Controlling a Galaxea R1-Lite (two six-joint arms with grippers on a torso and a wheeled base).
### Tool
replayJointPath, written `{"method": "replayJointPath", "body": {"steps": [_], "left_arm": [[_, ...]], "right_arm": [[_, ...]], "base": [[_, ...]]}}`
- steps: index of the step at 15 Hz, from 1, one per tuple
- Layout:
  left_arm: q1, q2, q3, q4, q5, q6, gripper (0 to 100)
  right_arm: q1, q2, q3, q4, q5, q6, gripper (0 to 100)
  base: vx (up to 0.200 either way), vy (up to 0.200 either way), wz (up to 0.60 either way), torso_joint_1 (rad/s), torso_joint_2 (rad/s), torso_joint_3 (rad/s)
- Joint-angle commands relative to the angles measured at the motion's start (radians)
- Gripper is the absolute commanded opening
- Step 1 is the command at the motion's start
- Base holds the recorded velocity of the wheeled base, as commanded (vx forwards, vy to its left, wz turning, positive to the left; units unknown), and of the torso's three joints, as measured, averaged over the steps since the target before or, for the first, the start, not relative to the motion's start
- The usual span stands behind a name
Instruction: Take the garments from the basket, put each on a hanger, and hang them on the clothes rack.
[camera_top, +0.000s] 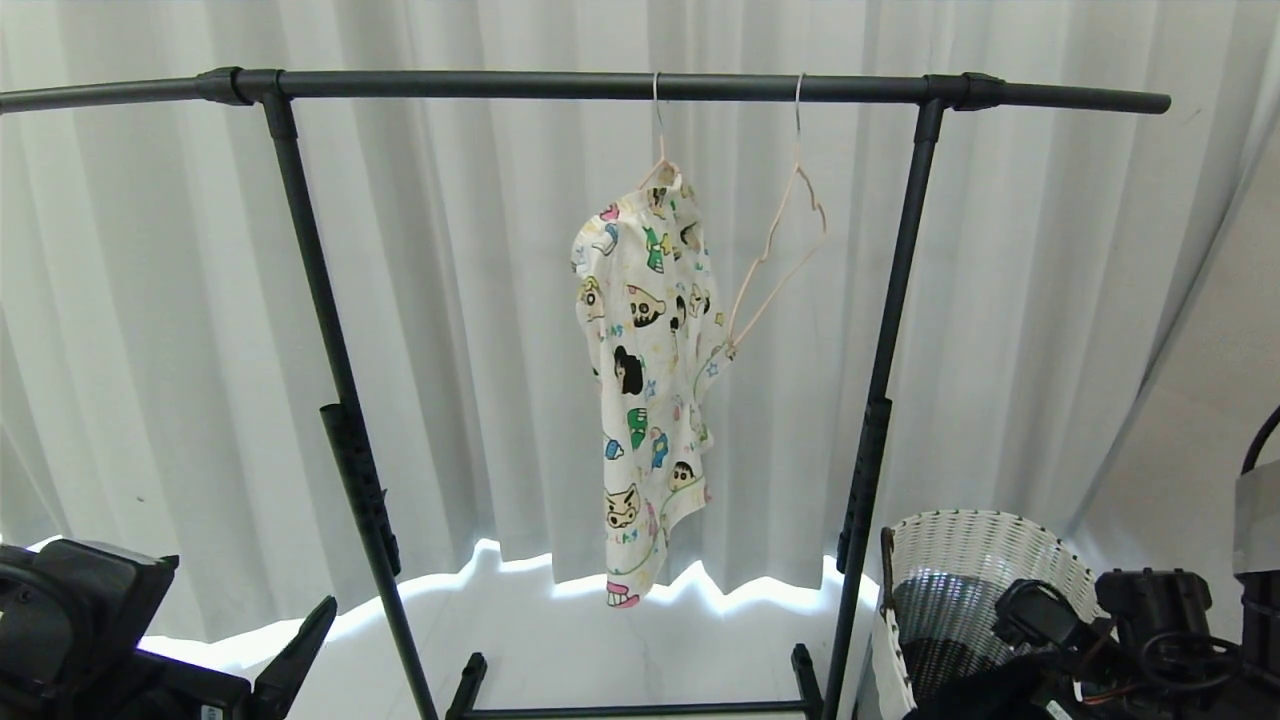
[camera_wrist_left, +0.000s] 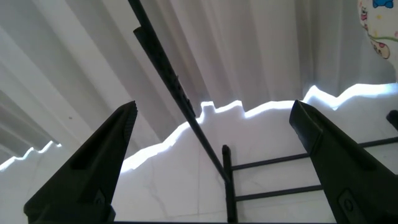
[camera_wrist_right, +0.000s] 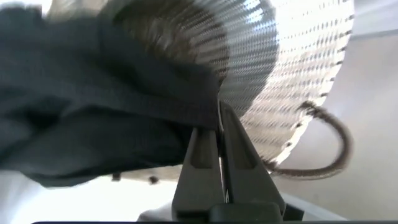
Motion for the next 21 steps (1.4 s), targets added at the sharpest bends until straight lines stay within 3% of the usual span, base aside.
{"method": "replayJointPath", "body": {"steps": [1,2,3,7,9,10,12,13,15,21], "left_arm": [[-0.018,0.004,-0.003,-0.001,0.0,0.001,100],[-0.021,0.004,-0.004,-0.001,0.0,0.001,100],[-0.026,0.005,-0.006,-0.001,0.0,0.001,100],[-0.027,-0.01,-0.008,-0.001,0.0,0.047,100],[-0.027,-0.008,-0.006,-0.001,0.0,0.099,100],[-0.027,-0.005,-0.006,-0.001,0.0,0.106,100],[-0.026,-0.004,-0.008,-0.001,0.0,0.114,100],[-0.026,-0.005,-0.006,-0.001,0.003,0.116,100],[-0.023,-0.007,-0.004,-0.001,0.006,0.114,100],[-0.021,-0.005,-0.023,-0.001,0.005,0.106,100]], "right_arm": [[0.0,-0.107,-0.05,0.041,0.017,0.005,0],[0.0,-0.145,-0.084,0.102,0.029,0.007,0],[0.002,-0.22,-0.164,0.257,0.05,0.007,0],[0.023,-0.507,-0.604,1.139,0.09,0.013,0],[0.068,-0.596,-0.772,1.395,0.09,0.071,0],[0.088,-0.616,-0.811,1.441,0.09,0.1,0],[0.197,-0.682,-0.977,1.625,0.087,0.257,0],[0.238,-0.704,-1.027,1.674,0.086,0.292,0],[0.292,-0.742,-1.07,1.737,0.083,0.299,0],[0.418,-0.765,-1.073,1.753,0.038,0.299,0]], "base": [[0.0,0.0,0.0,0.0,0.0,0.0],[0.0,0.0,0.0,0.0,0.0,0.0],[0.0,0.0,0.0,0.0,0.0,0.0],[0.0,0.0,0.0,0.0,0.0,0.0],[0.0,0.0,0.0,0.0,0.0,0.0],[0.0,0.0,0.0,0.0,0.0,0.0],[0.0,0.0,0.0,0.0,0.0,0.0],[0.0,0.0,0.0,0.0,0.0,0.0],[-0.1,0.0,0.0,0.001,0.0,0.004],[-0.2,0.0,0.0,0.002,0.0,0.003]]}}
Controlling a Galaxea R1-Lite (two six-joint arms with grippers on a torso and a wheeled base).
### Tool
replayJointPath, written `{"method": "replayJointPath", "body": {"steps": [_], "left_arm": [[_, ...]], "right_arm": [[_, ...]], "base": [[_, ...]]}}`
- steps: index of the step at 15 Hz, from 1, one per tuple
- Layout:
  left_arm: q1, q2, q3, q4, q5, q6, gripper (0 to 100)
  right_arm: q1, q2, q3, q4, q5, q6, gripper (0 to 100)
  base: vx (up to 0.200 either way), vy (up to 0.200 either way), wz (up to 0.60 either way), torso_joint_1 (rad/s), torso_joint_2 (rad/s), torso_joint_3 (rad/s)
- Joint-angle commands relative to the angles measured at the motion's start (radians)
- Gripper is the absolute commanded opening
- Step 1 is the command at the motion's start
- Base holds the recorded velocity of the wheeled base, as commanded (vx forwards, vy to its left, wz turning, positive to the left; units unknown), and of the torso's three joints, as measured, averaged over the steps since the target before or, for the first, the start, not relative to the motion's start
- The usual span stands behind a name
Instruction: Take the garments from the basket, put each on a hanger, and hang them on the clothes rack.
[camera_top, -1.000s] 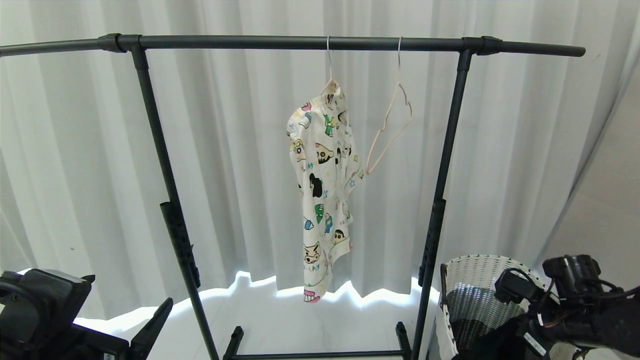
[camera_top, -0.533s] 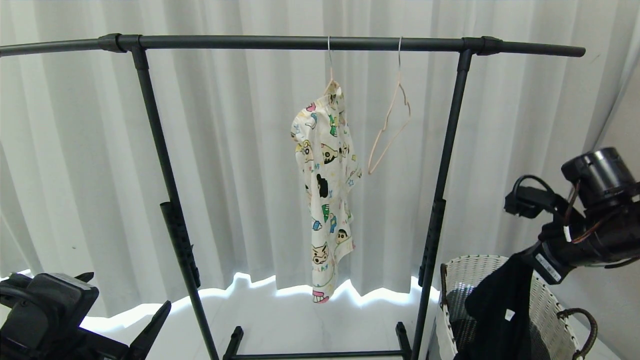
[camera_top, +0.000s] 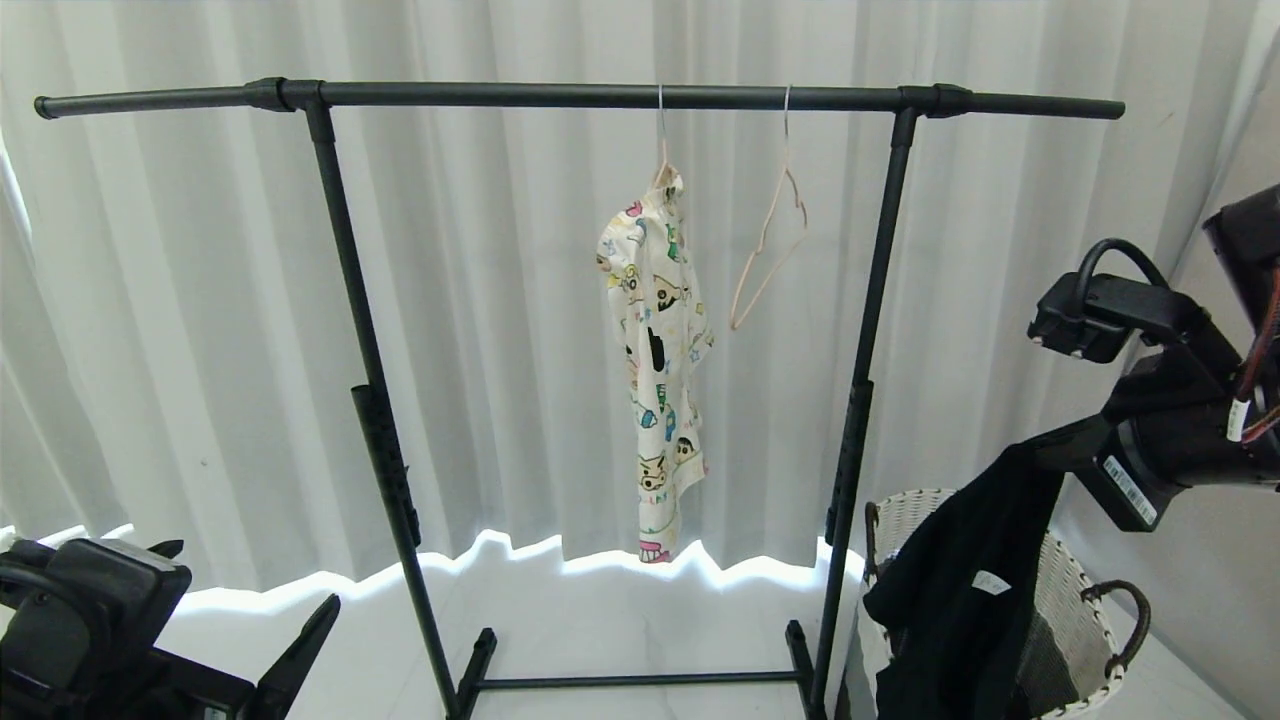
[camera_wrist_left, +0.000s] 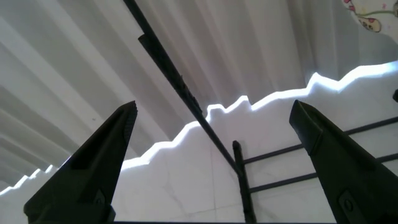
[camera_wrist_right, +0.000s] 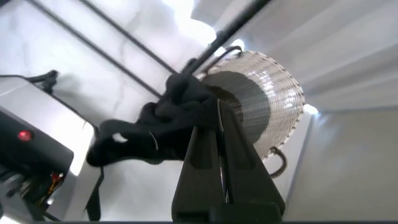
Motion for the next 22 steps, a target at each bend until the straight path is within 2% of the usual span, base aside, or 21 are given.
{"method": "replayJointPath", "body": {"steps": [1,3,4,6,8,10,12,14,16,18,19,22], "left_arm": [[0.0,0.001,-0.01,0.0,0.0,-0.002,100],[-0.003,-0.002,-0.033,0.0,-0.012,-0.033,100],[-0.007,-0.003,-0.039,0.0,-0.055,-0.074,100],[-0.007,0.0,-0.086,0.0,-0.204,-0.151,100],[-0.028,0.035,-0.161,0.0,-0.269,-0.156,100],[-0.103,0.081,-0.246,0.0,-0.267,-0.162,100],[-0.267,0.146,-0.352,0.001,-0.259,-0.266,100],[-0.375,0.212,-0.416,0.006,-0.259,-0.344,100],[-0.422,0.291,-0.422,0.006,-0.259,-0.386,100],[-0.488,0.379,-0.413,0.006,-0.259,-0.507,100],[-0.5,0.425,-0.412,0.011,-0.259,-0.533,100],[-0.508,0.532,-0.418,0.011,-0.262,-0.524,100]], "right_arm": [[0.033,-0.005,-0.006,-0.002,0.0,-0.001,0],[0.068,0.021,-0.033,-0.004,0.0,0.003,0],[0.093,0.033,-0.053,-0.004,0.002,0.024,0],[0.163,0.072,-0.118,-0.005,0.002,0.108,0],[0.226,0.125,-0.193,-0.008,0.002,0.179,0],[0.272,0.179,-0.262,-0.008,0.002,0.233,0],[0.29,0.231,-0.329,-0.01,0.002,0.253,0],[0.303,0.254,-0.366,-0.01,0.003,0.254,0],[0.32,0.271,-0.392,-0.022,0.009,0.254,0],[0.343,0.289,-0.391,-0.088,0.023,0.263,0],[0.359,0.294,-0.392,-0.109,0.045,0.291,0],[0.416,0.288,-0.388,-0.114,0.078,0.331,0]], "base": [[-0.2,0.0,0.0,0.007,0.0,0.007],[0.0,0.0,0.0,0.0,0.0,0.0],[0.0,0.0,0.0,0.0,0.0,0.0],[0.0,0.0,0.0,0.0,0.0,0.0],[0.0,0.0,0.0,0.0,0.0,0.0],[0.0,0.0,0.0,0.0,0.0,0.0],[0.0,0.0,0.0,0.0,0.0,0.0],[0.0,0.0,0.0,0.0,0.0,0.0],[0.0,0.0,0.0,0.0,0.0,0.0],[0.0,0.0,0.0,0.0,0.0,0.0],[0.0,0.0,0.0,0.0,0.0,0.0],[0.0,0.0,0.0,0.0,0.0,0.0]]}}
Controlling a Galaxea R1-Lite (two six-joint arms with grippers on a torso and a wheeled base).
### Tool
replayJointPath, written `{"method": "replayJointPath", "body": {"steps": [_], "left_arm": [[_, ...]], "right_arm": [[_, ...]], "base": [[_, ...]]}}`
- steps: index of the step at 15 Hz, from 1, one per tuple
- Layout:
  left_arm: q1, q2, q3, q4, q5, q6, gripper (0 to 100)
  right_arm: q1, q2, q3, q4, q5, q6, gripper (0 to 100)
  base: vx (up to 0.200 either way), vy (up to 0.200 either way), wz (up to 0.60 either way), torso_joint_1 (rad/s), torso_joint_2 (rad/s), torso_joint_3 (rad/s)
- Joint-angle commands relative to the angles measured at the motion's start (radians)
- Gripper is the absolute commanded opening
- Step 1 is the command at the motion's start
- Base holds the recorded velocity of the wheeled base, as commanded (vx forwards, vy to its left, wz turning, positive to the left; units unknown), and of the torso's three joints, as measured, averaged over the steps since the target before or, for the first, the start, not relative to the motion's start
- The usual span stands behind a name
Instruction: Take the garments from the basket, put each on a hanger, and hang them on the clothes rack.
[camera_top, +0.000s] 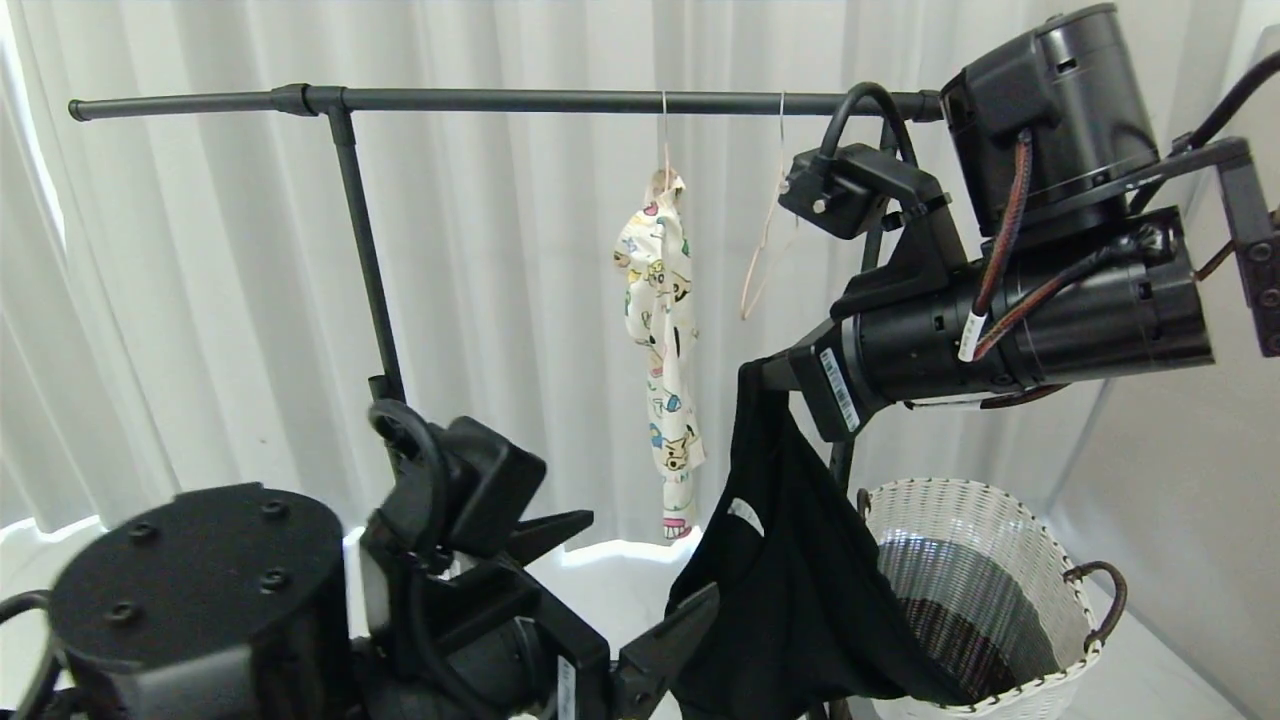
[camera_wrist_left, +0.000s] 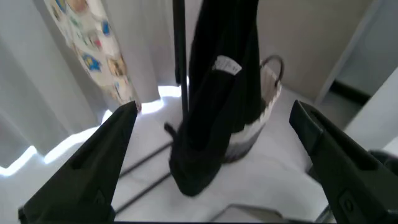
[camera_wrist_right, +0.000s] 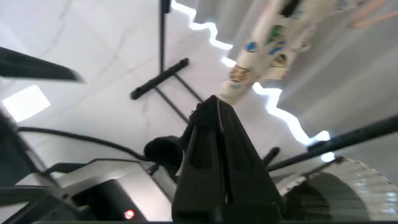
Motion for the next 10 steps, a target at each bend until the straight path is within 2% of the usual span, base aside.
{"method": "replayJointPath", "body": {"steps": [1,3,6,8,10], "left_arm": [[-0.02,0.11,-0.003,-0.002,-0.002,0.006,100],[-0.011,0.177,0.004,-0.003,0.001,-0.01,100],[0.022,0.192,0.011,-0.003,0.001,-0.019,100],[0.023,0.196,0.04,-0.003,0.001,-0.053,100],[0.017,0.199,0.099,-0.003,0.003,-0.051,100]], "right_arm": [[0.032,0.001,0.002,0.001,0.002,0.002,0],[0.07,-0.018,0.005,0.001,0.004,0.002,0],[0.11,-0.032,0.006,0.003,0.004,0.002,0],[0.133,-0.032,0.003,0.001,0.004,0.002,0],[0.154,-0.032,0.003,0.001,0.004,0.002,0]], "base": [[0.0,0.0,0.0,0.0,0.0,0.0],[0.0,0.0,0.0,0.0,0.0,0.0],[0.0,0.0,0.0,0.0,0.0,0.0],[0.0,0.0,0.0,0.0,0.0,0.0],[0.0,0.0,0.0,0.0,0.0,0.0]]}}
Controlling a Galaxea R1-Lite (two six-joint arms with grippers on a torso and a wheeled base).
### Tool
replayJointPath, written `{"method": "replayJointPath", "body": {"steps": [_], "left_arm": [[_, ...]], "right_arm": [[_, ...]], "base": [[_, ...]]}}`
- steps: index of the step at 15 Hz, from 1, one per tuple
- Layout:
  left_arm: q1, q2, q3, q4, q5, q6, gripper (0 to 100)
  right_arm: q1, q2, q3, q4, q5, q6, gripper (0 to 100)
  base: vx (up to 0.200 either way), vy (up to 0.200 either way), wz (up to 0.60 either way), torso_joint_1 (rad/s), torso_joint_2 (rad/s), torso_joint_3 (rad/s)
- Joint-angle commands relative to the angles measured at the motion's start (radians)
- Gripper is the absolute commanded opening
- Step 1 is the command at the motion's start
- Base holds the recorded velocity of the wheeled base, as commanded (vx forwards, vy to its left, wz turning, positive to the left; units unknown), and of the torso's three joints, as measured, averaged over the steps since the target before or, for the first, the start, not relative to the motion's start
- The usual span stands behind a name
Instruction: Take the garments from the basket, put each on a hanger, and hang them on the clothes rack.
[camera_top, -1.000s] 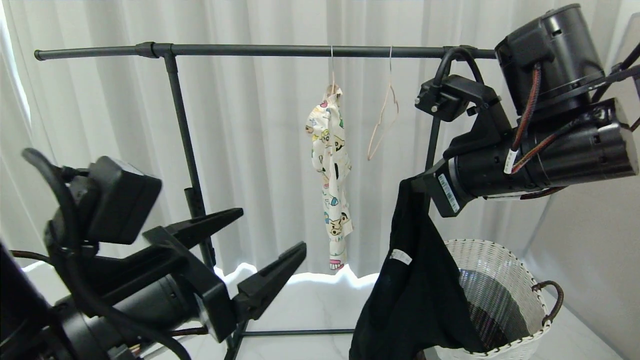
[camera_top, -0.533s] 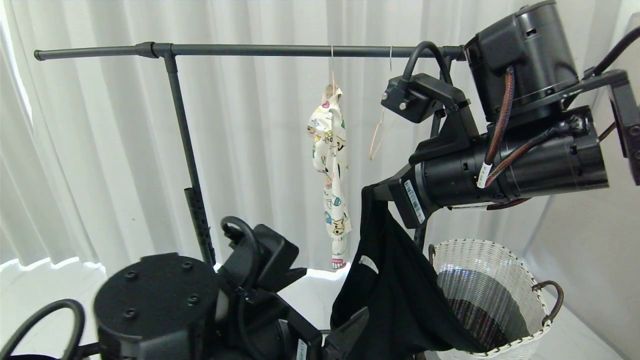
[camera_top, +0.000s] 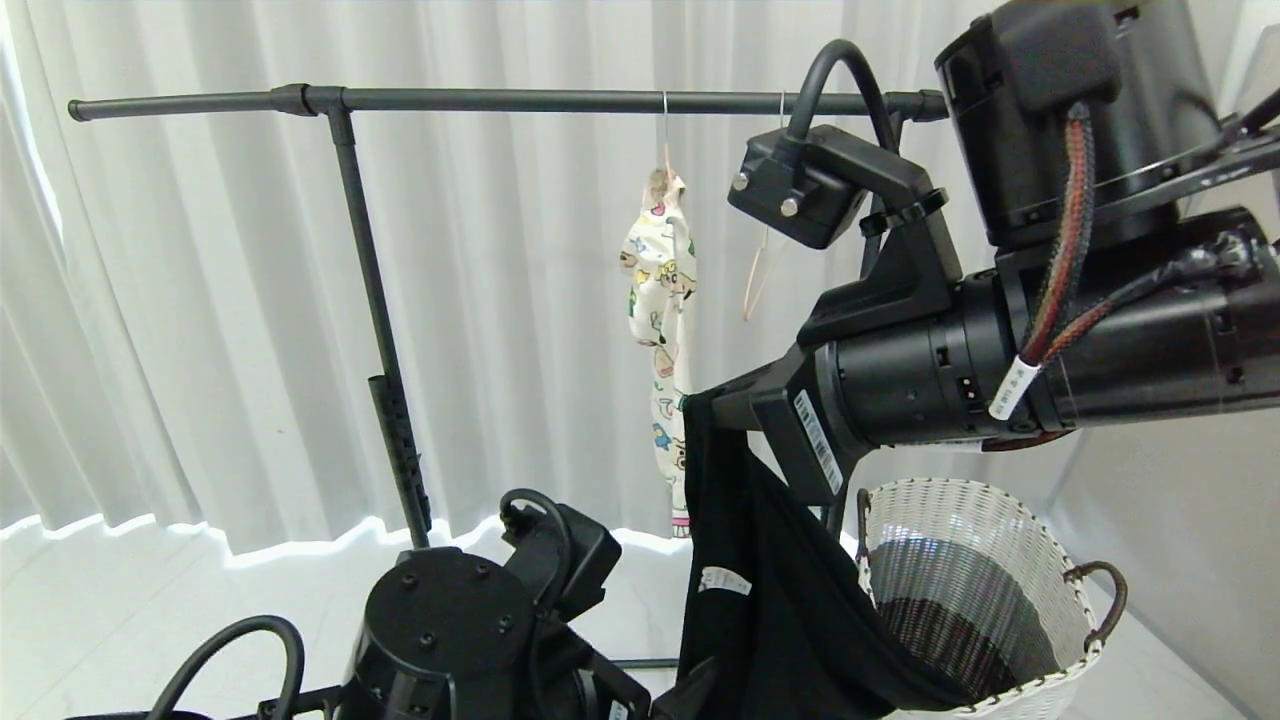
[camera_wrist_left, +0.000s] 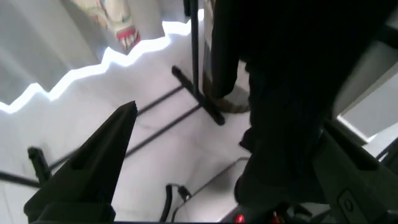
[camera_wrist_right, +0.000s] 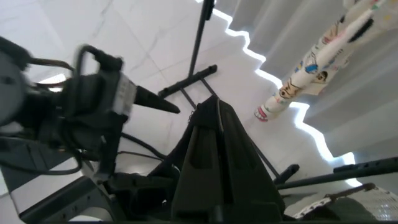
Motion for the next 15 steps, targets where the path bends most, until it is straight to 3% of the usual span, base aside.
{"method": "replayJointPath", "body": {"steps": [1,7,8,10,13,15], "left_arm": [[-0.003,0.011,0.069,0.002,0.001,0.004,100],[-0.032,0.022,0.071,-0.001,0.084,0.004,100],[-0.034,0.024,0.071,-0.001,0.084,0.005,0],[-0.035,0.027,0.077,-0.001,0.099,0.007,0],[-0.068,0.001,0.098,-0.003,0.23,0.03,0],[-0.048,-0.059,0.114,-0.001,0.262,0.051,0]], "right_arm": [[0.021,-0.005,-0.001,0.001,0.0,-0.001,0],[0.04,-0.026,0.002,0.002,0.0,-0.001,0],[0.041,-0.028,0.004,0.004,-0.001,-0.001,0],[0.041,-0.029,0.009,0.004,-0.006,0.0,0],[0.029,-0.037,0.013,0.004,-0.009,0.016,0],[0.015,-0.033,0.013,-0.001,-0.011,0.039,0]], "base": [[0.0,0.0,0.0,0.0,0.0,0.0],[0.0,0.0,0.0,0.0,0.0,0.0],[0.0,0.0,0.0,0.0,0.0,0.0],[0.0,0.0,0.0,0.0,0.0,0.0],[0.0,0.0,0.0,0.0,0.0,0.0],[0.0,0.0,0.0,0.0,0.0,0.0]]}}
